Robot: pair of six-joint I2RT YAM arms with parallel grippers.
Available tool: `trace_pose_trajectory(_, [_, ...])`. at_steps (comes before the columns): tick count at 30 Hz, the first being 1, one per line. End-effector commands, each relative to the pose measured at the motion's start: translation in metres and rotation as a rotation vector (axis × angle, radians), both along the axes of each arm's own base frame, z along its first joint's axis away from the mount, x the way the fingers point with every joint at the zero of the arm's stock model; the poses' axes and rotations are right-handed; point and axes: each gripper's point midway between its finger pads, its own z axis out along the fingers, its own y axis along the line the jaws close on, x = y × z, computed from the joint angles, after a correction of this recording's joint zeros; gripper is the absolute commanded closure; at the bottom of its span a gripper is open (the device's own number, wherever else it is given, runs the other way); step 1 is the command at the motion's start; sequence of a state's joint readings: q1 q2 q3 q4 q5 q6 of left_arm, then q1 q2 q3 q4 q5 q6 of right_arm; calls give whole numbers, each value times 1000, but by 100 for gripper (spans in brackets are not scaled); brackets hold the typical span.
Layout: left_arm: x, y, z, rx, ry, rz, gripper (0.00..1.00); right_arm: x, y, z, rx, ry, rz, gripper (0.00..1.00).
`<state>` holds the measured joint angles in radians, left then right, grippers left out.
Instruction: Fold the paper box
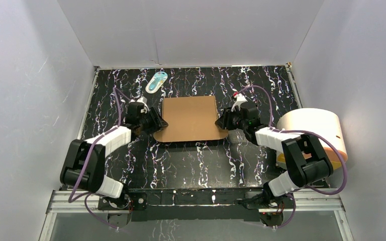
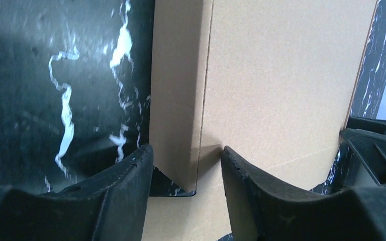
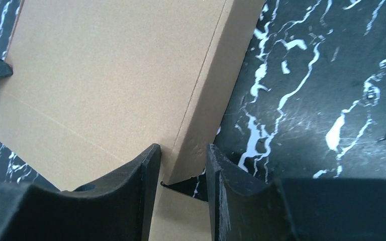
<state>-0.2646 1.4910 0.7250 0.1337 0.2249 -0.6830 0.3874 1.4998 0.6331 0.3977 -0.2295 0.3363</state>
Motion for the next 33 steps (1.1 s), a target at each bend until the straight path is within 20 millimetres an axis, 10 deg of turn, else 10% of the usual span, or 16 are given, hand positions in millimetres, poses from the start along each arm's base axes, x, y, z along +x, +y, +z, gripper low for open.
trace_pose_trajectory(1, [-43, 19, -18, 49, 97, 37, 52, -37, 6, -13, 25, 103, 93, 54])
trace_pose_trajectory(8, [-59, 35, 5, 73, 46, 95, 49, -50, 8, 1, 17, 91, 130, 44])
trace_pose_trajectory(15, [-47, 60, 88, 200, -144, 124, 31, -30, -6, 45, -159, -79, 114, 26])
trace_pose_trajectory(23, [-37, 77, 154, 359, -338, 47, 15, -53, 39, 81, -346, -349, 278, 16])
trace_pose_trajectory(33, [-36, 99, 153, 456, -396, 64, 9, -119, 110, 76, -625, -681, 702, 3])
